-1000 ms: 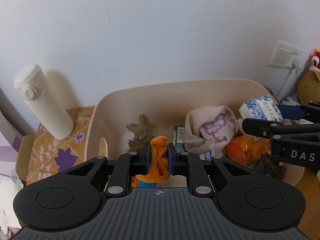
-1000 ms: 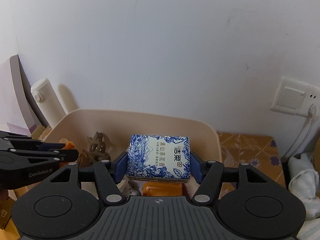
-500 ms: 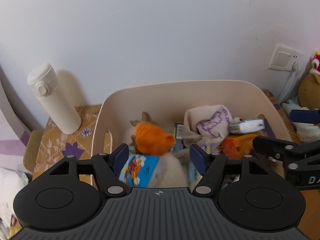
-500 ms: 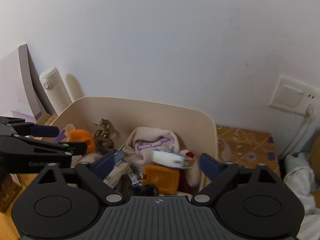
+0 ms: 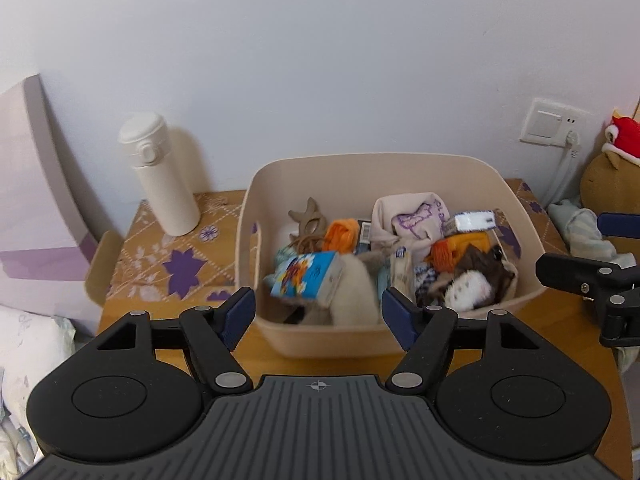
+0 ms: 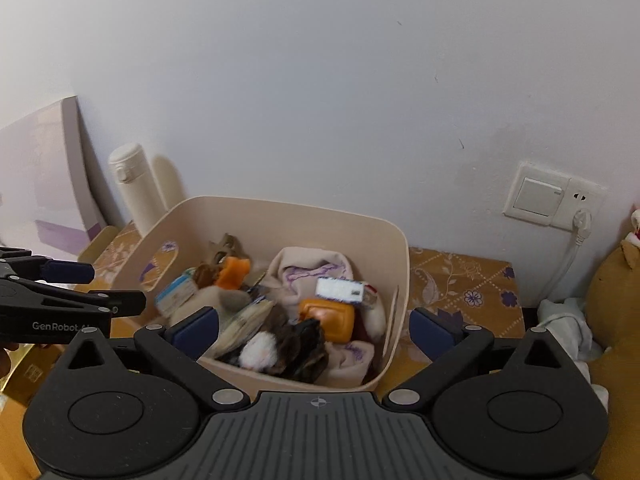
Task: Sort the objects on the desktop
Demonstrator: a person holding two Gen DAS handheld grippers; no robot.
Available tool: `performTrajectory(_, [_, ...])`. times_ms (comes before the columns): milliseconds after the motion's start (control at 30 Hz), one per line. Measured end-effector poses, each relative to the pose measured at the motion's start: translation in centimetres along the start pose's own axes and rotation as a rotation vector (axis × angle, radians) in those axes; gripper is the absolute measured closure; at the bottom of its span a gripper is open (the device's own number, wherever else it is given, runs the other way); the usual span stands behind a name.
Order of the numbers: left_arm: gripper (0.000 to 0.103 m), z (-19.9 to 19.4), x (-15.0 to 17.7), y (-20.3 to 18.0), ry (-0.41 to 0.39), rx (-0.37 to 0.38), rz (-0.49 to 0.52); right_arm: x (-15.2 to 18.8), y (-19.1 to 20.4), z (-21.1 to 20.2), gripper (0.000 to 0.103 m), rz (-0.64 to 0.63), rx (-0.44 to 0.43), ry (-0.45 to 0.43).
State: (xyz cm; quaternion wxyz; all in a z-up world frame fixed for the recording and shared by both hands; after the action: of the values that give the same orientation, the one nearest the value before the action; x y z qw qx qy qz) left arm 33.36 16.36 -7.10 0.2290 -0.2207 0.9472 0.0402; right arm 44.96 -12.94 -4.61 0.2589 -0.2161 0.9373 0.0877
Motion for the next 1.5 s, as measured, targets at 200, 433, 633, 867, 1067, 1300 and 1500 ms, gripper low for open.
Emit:
performTrajectory(200, [0.032, -4.5, 3.6, 0.7, -0.018, 0.010, -0.009, 2.4, 1.8, -3.6, 0.000, -0.022, 0.001, -0.017])
performTrajectory(433, [0.032, -10.4, 8.1, 1.2, -0.040, 0.002, 0.016, 6.3, 4.5, -9.9, 0.000, -0.062, 0.014, -0.060])
performTrajectory(633, [0.031, -13.9, 12.3, 2.2, -0.032, 0.033, 0.005, 11.1, 6.0, -14.0, 0.000, -0.065, 0.029, -0.064])
performTrajectory(867, [0.031, -18.6, 17.0, 2.3, -0.059, 0.047, 0.042, 16.7, 7.2, -18.0, 0.000, -0.008, 0.021, -0.064])
performTrajectory(1067, [0.032, -21.9, 21.4, 1.9, -0.057, 0.068, 0.057, 20.7, 7.2, -21.2, 0.000, 0.054, 0.009, -0.075])
performTrajectory(1300, [0.032, -24.0, 25.8, 1.4, -0.013, 0.052, 0.073, 24.4, 5.7, -23.7, 0.000, 0.136, 0.041, -0.069])
performTrajectory(1500, [0.032, -25.4, 28.2, 0.9, 0.008, 0.054, 0.046, 26.3, 5.0, -25.4, 0.000, 0.140, 0.082, -0.057])
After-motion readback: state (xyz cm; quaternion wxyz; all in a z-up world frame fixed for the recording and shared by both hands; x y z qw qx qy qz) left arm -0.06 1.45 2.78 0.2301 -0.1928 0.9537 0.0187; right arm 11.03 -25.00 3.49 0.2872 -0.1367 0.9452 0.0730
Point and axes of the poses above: each gripper's, at about its wrist camera, not at the fingertips, and z roughly the way its jaws point, y to its left, x to its underside, the point moved 3 cm from there along z, roughly the way its jaws point, and after that the axes turned 15 degrees about y, right-handed, at the moved point
